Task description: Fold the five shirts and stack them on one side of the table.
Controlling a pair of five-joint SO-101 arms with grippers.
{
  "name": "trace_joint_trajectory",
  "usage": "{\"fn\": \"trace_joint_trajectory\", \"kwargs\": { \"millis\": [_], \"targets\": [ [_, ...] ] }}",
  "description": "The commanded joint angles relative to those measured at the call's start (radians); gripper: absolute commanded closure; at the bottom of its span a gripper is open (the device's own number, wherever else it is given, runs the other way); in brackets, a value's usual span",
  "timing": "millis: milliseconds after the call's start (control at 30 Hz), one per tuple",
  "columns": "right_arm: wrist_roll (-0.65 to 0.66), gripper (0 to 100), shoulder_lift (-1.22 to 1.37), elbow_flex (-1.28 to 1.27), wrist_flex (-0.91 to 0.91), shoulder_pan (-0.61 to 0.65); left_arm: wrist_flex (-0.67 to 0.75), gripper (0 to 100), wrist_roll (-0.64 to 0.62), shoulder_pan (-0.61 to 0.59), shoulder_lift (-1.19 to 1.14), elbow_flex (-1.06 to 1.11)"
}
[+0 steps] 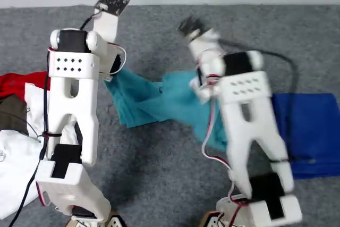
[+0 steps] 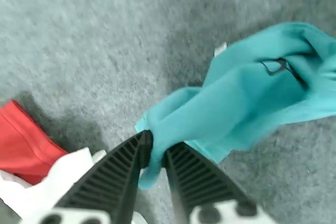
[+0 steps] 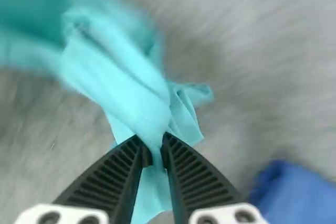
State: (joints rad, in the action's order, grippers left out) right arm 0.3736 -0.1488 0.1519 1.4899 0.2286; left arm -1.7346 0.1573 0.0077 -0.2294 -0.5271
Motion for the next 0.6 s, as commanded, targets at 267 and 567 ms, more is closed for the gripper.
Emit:
{"fn": "trace_joint_trajectory", "kwargs": {
  "millis": [267, 567],
  "targets": [
    [-0.126, 98.9, -0.332, 0.183, -0.125, -0.157, -0.018, 99, 0.009, -0.003, 0.052, -0.070],
    [-0.140, 99.0, -0.397, 0.183, -0.047, -0.209, -0.020, 99, 0.009, -0.003, 0.052, -0.070]
  ]
}}
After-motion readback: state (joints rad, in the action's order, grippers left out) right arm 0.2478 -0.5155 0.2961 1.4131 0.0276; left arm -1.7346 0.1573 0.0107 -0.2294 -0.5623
